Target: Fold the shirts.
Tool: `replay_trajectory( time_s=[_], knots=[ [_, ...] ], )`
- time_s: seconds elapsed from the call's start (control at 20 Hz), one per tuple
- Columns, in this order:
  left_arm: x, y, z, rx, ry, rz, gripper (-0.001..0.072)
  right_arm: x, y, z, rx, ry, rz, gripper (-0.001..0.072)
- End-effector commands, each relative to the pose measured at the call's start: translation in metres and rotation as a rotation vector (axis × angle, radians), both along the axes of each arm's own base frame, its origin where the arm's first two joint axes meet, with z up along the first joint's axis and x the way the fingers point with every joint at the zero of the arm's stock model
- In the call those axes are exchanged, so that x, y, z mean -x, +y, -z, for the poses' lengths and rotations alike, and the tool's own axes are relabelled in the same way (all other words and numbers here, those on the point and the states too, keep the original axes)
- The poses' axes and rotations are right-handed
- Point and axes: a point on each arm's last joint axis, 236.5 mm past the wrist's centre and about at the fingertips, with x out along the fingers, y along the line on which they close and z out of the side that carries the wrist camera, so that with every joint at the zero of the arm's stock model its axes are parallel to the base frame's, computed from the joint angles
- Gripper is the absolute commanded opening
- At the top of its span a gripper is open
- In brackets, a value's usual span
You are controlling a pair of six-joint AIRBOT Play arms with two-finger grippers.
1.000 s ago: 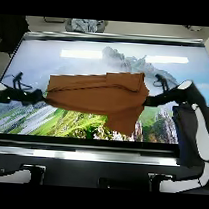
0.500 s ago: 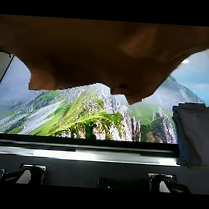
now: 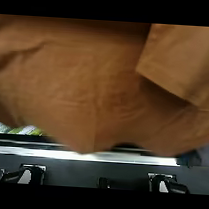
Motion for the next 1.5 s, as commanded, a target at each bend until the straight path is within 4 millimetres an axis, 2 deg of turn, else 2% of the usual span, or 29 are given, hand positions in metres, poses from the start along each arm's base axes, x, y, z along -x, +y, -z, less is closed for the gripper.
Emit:
replay_trajectory(
  time_s=[0.0, 0.05, 0.1, 0.2, 0.25, 0.35, 0.45, 0.55, 0.65, 0.7, 0.8, 0.9, 0.95, 1.0, 1.05, 1.15, 1.2, 1.25, 1.3, 1.45],
  knots=[
    [-0.053, 0.011, 0.06, 0.021, 0.231, 0.023, 0.0023, -0.06, -0.011, 0.075, -0.074, 0.3, 0.0, 0.0033],
    [-0.08, 0.017, 0.093, 0.042, 0.34, 0.036, 0.0023, -0.092, -0.014, 0.112, -0.094, 0.429, -0.013, 0.0033],
    [-0.11, 0.025, 0.136, 0.071, 0.47, 0.051, 0.0023, -0.122, -0.013, 0.15, -0.125, 0.556, -0.042, 0.0033],
    [-0.162, 0.039, 0.233, 0.114, 0.727, 0.083, 0.0023, -0.177, -0.004, 0.244, -0.196, 0.838, -0.129, 0.0033],
    [-0.182, 0.044, 0.287, 0.157, 0.855, 0.097, 0.0023, -0.2, 0.002, 0.294, -0.251, 0.975, -0.167, 0.0033],
    [-0.211, 0.05, 0.386, 0.232, 1.069, 0.117, 0.0024, -0.239, 0.012, 0.384, -0.375, 1.166, -0.214, 0.0033],
    [-0.234, 0.055, 0.464, 0.294, 1.207, 0.129, 0.0024, -0.275, 0.028, 0.451, -0.543, 1.234, -0.248, 0.0033],
    [-0.259, 0.053, 0.523, 0.399, 1.269, 0.149, 0.0024, -0.305, 0.045, 0.492, -0.69, 1.225, -0.294, 0.0033],
    [-0.282, 0.045, 0.553, 0.512, 1.272, 0.184, 0.0024, -0.324, 0.051, 0.515, -0.794, 1.205, -0.283, 0.0033],
    [-0.293, 0.042, 0.56, 0.542, 1.256, 0.204, 0.0024, -0.33, 0.049, 0.523, -0.809, 1.191, -0.271, 0.0033],
    [-0.311, 0.037, 0.565, 0.576, 1.215, 0.241, 0.0025, -0.336, 0.046, 0.529, -0.813, 1.179, -0.259, 0.0033],
    [-0.314, 0.035, 0.563, 0.545, 1.201, 0.271, 0.0024, -0.33, 0.048, 0.528, -0.812, 1.2, -0.269, 0.0034],
    [-0.308, 0.032, 0.56, 0.531, 1.219, 0.299, 0.0024, -0.318, 0.051, 0.525, -0.794, 1.244, -0.289, 0.0034],
    [-0.297, 0.028, 0.559, 0.521, 1.26, 0.335, 0.0024, -0.297, 0.051, 0.526, -0.75, 1.324, -0.297, 0.0034],
    [-0.279, 0.024, 0.562, 0.506, 1.33, 0.374, 0.0024, -0.276, 0.05, 0.53, -0.696, 1.411, -0.293, 0.0034],
    [-0.23, 0.025, 0.58, 0.441, 1.539, 0.41, 0.0024, -0.229, 0.039, 0.543, -0.58, 1.621, -0.229, 0.0033],
    [-0.207, 0.03, 0.591, 0.41, 1.652, 0.388, 0.0023, -0.216, 0.033, 0.553, -0.513, 1.684, -0.176, 0.0033],
    [-0.187, 0.034, 0.598, 0.373, 1.739, 0.378, 0.0023, -0.211, 0.03, 0.564, -0.475, 1.712, -0.124, 0.0032],
    [-0.177, 0.034, 0.601, 0.356, 1.784, 0.383, 0.0023, -0.21, 0.031, 0.574, -0.45, 1.714, -0.095, 0.0032],
    [-0.171, 0.027, 0.603, 0.366, 1.813, 0.391, 0.0024, -0.22, 0.041, 0.589, -0.467, 1.676, -0.066, 0.0032]
  ],
)
